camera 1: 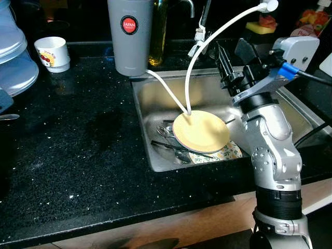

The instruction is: Kitchen organization

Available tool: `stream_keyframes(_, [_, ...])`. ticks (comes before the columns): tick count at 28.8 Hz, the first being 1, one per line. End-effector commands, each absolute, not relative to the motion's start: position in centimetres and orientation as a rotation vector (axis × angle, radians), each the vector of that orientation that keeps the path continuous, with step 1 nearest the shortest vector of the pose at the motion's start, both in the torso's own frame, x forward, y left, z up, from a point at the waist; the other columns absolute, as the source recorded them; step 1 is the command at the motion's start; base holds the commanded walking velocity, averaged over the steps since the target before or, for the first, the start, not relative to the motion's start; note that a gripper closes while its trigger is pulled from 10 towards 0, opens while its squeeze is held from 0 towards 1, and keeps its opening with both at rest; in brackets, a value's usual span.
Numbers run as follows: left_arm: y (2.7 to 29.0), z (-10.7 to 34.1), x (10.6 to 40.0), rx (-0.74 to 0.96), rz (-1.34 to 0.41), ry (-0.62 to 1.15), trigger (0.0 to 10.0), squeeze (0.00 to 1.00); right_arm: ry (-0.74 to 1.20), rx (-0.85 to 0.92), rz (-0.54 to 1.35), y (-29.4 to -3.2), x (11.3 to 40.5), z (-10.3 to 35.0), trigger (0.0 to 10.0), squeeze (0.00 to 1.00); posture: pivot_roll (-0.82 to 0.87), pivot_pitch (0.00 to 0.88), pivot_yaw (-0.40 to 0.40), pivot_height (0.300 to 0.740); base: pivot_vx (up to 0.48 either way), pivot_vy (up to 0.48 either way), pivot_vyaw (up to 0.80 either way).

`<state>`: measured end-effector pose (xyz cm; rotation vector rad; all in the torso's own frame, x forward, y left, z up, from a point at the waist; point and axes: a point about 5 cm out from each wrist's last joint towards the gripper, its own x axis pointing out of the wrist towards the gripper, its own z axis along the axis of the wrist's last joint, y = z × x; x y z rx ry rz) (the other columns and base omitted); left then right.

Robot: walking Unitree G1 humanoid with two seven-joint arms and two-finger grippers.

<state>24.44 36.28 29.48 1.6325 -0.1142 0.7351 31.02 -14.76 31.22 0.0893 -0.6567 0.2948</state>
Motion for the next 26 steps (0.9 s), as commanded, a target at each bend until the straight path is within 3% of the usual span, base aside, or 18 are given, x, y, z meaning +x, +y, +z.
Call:
stream_keyframes(1, [36.0,31.2,23.8,1.693,0.789,-0.197,10.0,0.0,-0.666,0.094,0.305,-14.5,31.1,31.4,10.0,0.0,0.18,0.084,-0.073,0.74,0.0,0.0,0.0])
stream_keyframes(9, [37.9,28.6,22.9,1.683,0.757,0.005,10.0,0.0,-0.665,0.093,0.313,-14.4,31.2,31.4,10.0,0.0,0.18,0.082,-0.076,0.74,0.0,0.0,0.0])
stream_keyframes(26, [39.0,28.5,21.0,1.665,0.808,0.066,10.0,0.0,-0.656,0.114,0.361,-13.5,31.9,31.3,10.0,0.0,0.23,0.098,-0.11,0.74,0.0,0.0,0.0])
